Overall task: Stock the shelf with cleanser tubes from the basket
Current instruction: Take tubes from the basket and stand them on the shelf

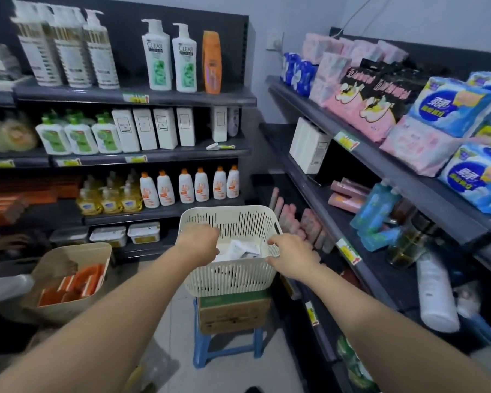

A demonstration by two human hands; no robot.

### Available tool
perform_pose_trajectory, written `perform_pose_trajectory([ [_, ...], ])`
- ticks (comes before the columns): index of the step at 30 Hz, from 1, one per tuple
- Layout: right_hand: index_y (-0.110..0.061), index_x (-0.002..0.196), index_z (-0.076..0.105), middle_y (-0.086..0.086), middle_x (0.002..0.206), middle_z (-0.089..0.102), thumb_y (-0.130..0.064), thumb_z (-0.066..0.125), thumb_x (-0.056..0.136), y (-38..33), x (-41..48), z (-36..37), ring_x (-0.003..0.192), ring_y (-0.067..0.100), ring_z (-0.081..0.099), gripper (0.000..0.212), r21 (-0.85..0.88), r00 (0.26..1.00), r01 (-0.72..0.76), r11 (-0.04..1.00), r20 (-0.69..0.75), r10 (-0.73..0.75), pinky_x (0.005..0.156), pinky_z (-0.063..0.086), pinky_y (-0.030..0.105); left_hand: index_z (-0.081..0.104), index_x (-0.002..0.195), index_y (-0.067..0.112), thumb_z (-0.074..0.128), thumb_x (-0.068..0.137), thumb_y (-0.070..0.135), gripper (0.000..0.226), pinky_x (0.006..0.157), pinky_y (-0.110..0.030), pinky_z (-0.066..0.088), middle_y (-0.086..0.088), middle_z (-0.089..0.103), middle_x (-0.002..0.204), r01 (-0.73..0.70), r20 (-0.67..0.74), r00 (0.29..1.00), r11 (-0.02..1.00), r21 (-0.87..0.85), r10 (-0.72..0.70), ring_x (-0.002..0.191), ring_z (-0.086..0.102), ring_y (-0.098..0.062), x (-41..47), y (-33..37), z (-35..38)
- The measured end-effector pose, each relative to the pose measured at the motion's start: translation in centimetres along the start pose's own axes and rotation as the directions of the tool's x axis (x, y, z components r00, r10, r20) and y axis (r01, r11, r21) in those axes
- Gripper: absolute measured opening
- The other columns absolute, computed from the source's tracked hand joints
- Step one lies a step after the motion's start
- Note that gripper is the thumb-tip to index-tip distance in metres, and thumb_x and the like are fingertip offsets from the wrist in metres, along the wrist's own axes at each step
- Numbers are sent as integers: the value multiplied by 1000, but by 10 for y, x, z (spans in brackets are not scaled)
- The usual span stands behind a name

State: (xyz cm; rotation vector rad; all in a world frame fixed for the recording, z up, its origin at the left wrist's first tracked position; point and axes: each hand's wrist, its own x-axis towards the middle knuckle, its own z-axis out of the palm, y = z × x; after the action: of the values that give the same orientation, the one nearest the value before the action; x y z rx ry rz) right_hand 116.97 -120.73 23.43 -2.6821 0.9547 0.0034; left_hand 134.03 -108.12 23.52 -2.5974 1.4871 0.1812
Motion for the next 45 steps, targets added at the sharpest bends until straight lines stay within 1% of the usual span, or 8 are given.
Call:
perform_pose_trajectory([
  [5, -17, 122, 62, 7, 123, 61, -29, 68, 84, 19, 63, 9, 112, 25, 57, 40, 23, 997, 35, 999, 66, -36, 93, 49, 37, 55, 121, 13, 58, 92, 29, 34, 86, -37, 49, -9, 59, 122, 81, 78, 994, 992, -91, -74, 111, 57, -27, 53, -7, 16],
  [16, -18, 130, 56, 7, 129, 58, -30, 65, 87, 60, 168, 44, 119, 26, 53, 45, 28, 972, 75, 997, 221, -79, 96, 47, 37, 53, 129, 15, 59, 91, 27, 40, 86, -34, 47, -7, 58, 127, 261, 227, 948, 951, -164, -221, 112, 58, -25, 130, -15, 65],
  [20, -17, 132, 55, 9, 130, 57, -29, 63, 89, 68, 194, 61, 117, 27, 53, 45, 36, 955, 67, 997, 288, -75, 93, 48, 37, 52, 132, 16, 56, 92, 25, 41, 93, -36, 48, -7, 57, 130, 305, 303, 920, 938, -161, -247, 115, 56, -25, 151, -23, 88],
  [24, -17, 127, 59, 8, 127, 58, -31, 61, 89, 72, 220, 82, 116, 26, 53, 40, 54, 943, 43, 998, 328, -58, 93, 48, 36, 53, 130, 16, 57, 91, 29, 41, 99, -39, 45, -6, 56, 130, 308, 398, 887, 942, -134, -234, 117, 55, -24, 174, -31, 114],
  [35, -13, 118, 61, 7, 119, 61, -34, 58, 92, 80, 285, 154, 110, 26, 56, 34, 73, 870, -83, 994, 492, 37, 88, 49, 36, 50, 135, 14, 50, 94, 32, 44, 100, -36, 44, -8, 52, 137, 311, 599, 786, 934, -175, -149, 124, 51, -26, 234, -46, 193],
  [39, -12, 102, 61, 4, 94, 56, -37, 58, 90, 79, 302, 183, 91, 24, 55, 28, 84, 840, -132, 988, 538, 67, 72, 45, 33, 49, 135, 13, 48, 94, 35, 46, 101, -36, 43, -9, 53, 137, 348, 679, 722, 917, -192, -132, 124, 51, -26, 249, -50, 220],
  [42, -11, 96, 62, 4, 86, 55, -36, 59, 87, 81, 310, 204, 86, 24, 56, 27, 100, 835, -171, 980, 542, 91, 66, 45, 32, 49, 132, 8, 48, 95, 33, 45, 97, -33, 42, -11, 54, 135, 388, 740, 663, 896, -215, -110, 122, 52, -27, 258, -51, 241],
  [45, -13, 101, 64, 5, 97, 62, -39, 60, 86, 83, 320, 224, 91, 24, 59, 30, 114, 823, -229, 967, 552, 130, 72, 52, 33, 46, 129, 6, 55, 92, 34, 47, 88, -31, 43, -13, 57, 129, 406, 773, 628, 885, -229, -88, 115, 56, -27, 263, -50, 259],
])
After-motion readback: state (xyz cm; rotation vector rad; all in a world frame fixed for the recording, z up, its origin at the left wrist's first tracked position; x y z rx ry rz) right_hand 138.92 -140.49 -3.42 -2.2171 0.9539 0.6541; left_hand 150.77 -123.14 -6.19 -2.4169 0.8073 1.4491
